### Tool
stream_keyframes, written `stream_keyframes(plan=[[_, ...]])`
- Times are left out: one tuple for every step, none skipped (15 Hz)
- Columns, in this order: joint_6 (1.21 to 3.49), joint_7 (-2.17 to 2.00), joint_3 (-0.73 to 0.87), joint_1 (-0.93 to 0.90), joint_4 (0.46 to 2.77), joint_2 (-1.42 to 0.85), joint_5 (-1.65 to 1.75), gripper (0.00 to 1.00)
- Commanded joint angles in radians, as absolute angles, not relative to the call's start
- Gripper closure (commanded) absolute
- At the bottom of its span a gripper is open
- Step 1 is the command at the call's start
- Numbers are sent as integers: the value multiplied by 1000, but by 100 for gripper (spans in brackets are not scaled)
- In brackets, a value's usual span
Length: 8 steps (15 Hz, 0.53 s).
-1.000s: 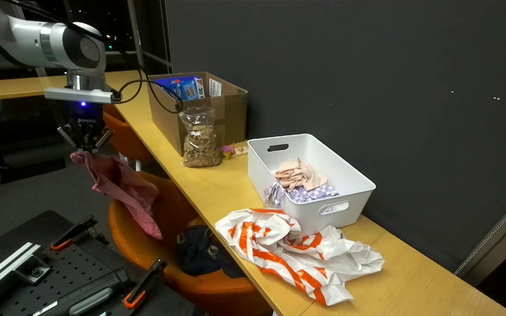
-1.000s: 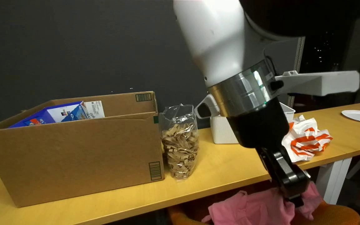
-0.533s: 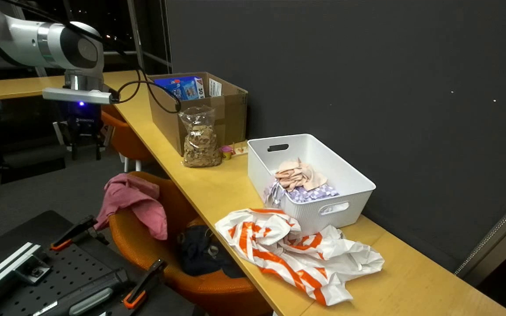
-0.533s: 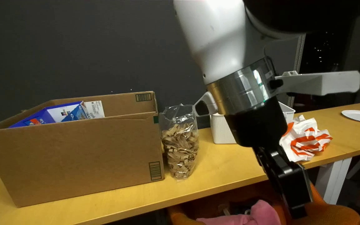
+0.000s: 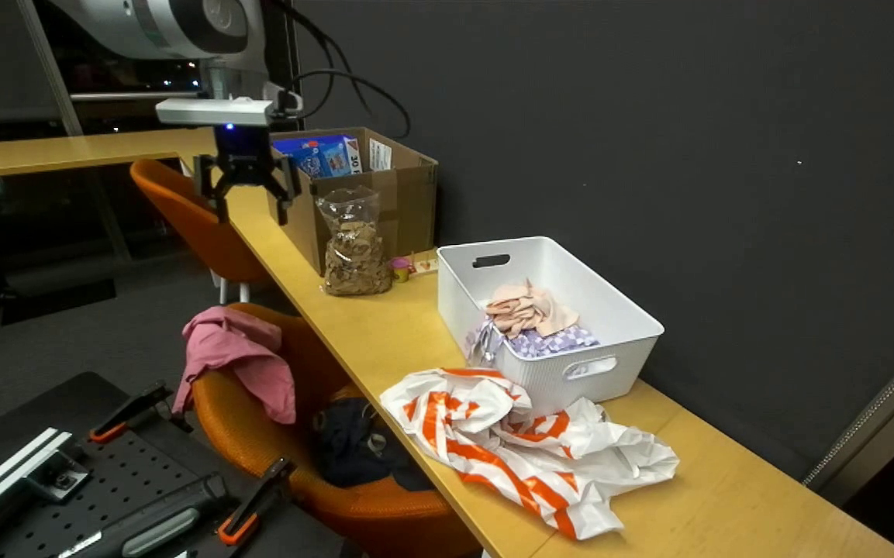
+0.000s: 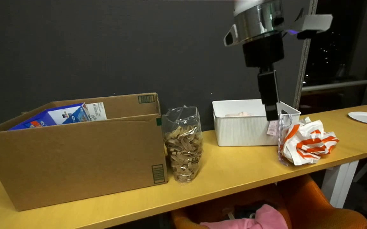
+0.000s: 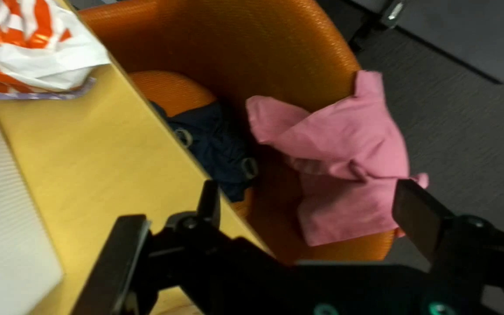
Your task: Take the clothing out of the basket
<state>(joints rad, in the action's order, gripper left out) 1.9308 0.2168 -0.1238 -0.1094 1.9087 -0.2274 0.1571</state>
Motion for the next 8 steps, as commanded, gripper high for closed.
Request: stream_keyframes(plan=[[2010,232,-45,-21,1885,-176,149,0],[2033,240,-21,8,1860,-181,137,0],[2064,246,3,37,1825,-198,131,0],[2096,247,26,63,1782,-224,130,0],[2131,245,46,88,1731,-260,123,0],[2169,238,63,110,1680,-301,114,0],[2211,225,77,129,1625,-345,112,0],[2252,210,88,146,1570,-392,104,0]])
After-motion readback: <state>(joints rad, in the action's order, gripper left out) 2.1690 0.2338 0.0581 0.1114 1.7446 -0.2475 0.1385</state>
